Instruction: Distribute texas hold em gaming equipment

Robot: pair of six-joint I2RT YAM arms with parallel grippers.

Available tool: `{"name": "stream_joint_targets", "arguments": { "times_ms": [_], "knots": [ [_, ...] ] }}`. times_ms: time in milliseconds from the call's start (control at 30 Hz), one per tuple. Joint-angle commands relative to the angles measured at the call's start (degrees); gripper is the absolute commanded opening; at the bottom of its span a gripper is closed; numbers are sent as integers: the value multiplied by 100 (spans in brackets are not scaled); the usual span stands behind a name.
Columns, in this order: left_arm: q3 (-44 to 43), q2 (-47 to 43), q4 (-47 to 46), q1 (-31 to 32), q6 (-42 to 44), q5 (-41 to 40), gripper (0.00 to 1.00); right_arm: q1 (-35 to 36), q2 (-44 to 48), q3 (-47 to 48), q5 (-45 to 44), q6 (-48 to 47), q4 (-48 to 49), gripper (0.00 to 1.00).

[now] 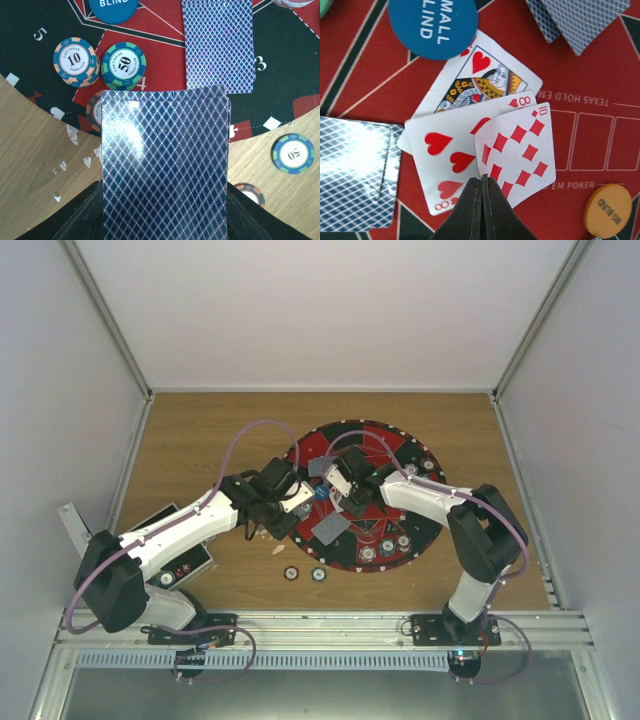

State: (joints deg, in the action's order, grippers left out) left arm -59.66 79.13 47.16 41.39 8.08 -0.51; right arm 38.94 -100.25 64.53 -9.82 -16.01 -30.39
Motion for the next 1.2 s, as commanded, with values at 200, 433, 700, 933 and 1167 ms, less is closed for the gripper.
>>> {"name": "stream_joint_targets", "arguments": {
  "times_ms": [200,433,700,933,1167],
  "knots": [
    [33,-139,-234,1,-5,-19,55,43,-37,103,344,269,-406,13],
    [26,-118,-229,1,-8,-19,55,20,87,312,333,432,-597,27],
    [7,-116,-236,1,15,-10,55,-958,594,928,1932,1176,-743,53],
    [11,-103,-309,-3,-23,-46,55,-1257,-34,1435,3764,2398,-731,61],
    [121,-135,-387,-293,-253,-201,54,-568,-350,1227,1941,2104,-791,62]
  ]
}}
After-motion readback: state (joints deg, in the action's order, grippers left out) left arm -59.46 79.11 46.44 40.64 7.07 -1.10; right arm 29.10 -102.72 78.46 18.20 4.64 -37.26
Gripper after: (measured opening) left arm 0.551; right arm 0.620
